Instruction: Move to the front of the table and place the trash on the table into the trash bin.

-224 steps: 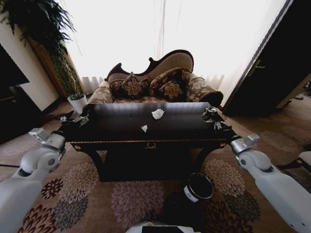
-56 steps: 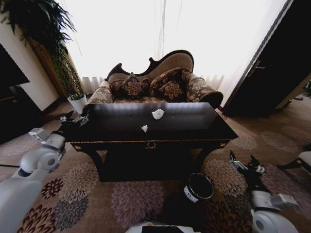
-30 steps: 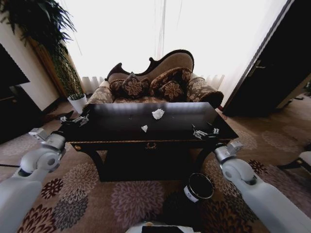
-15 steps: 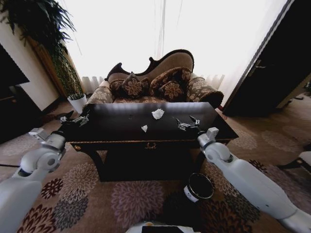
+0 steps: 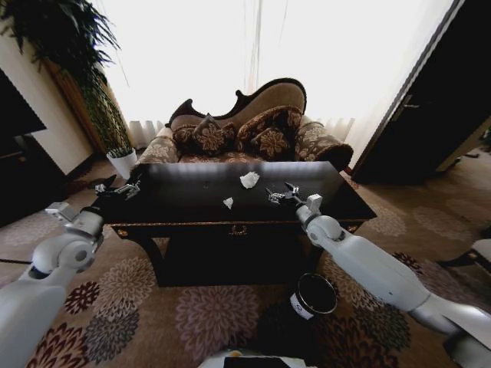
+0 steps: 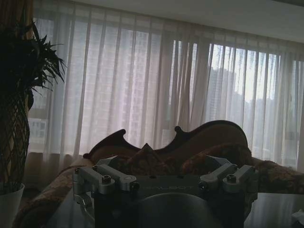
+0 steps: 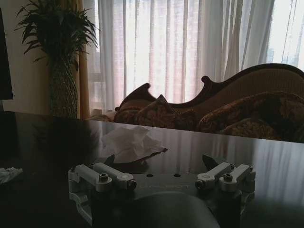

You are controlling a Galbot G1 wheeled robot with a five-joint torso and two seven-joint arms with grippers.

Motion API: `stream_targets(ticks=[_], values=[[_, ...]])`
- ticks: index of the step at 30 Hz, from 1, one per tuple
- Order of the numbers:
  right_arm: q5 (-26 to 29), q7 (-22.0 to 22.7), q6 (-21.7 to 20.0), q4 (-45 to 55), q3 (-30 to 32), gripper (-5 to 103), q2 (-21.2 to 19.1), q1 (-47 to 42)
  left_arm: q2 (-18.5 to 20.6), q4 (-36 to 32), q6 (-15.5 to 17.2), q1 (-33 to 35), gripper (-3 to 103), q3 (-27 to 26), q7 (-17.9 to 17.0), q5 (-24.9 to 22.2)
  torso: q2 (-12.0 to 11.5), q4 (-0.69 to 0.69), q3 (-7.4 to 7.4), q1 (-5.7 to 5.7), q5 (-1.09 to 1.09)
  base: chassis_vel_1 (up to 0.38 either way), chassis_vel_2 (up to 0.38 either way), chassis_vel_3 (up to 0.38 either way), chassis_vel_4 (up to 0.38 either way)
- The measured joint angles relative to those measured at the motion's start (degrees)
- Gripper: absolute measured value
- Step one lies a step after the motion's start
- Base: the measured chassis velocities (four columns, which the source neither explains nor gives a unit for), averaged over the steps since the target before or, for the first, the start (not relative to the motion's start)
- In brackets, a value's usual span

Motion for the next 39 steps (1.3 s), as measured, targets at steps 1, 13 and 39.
stream_targets(ticks=[1,13,39], values=[[0.06,-0.10,0.01,-0.64,-0.89,100,0.20,0.84,0.00,0.00,0.00,0.00,100,0.00,0.00,0.00,0.00,0.00,0.00,0.00,0.00,0.000,0.000,0.000,0.000],[1.18,-0.90,-0.06,-5.63,-9.29,100,1.69,10.92,0.00,0.00,0.00,0.00,100,0.00,0.00,0.00,0.00,0.00,0.00,0.00,-0.01,0.000,0.000,0.000,0.000],[4.10,-4.03,1.44,-19.38,-22.05,100,9.32,21.76,0.00,0.00,0.00,0.00,100,0.00,0.00,0.00,0.00,0.00,0.00,0.00,-0.01,0.000,0.000,0.000,0.000]])
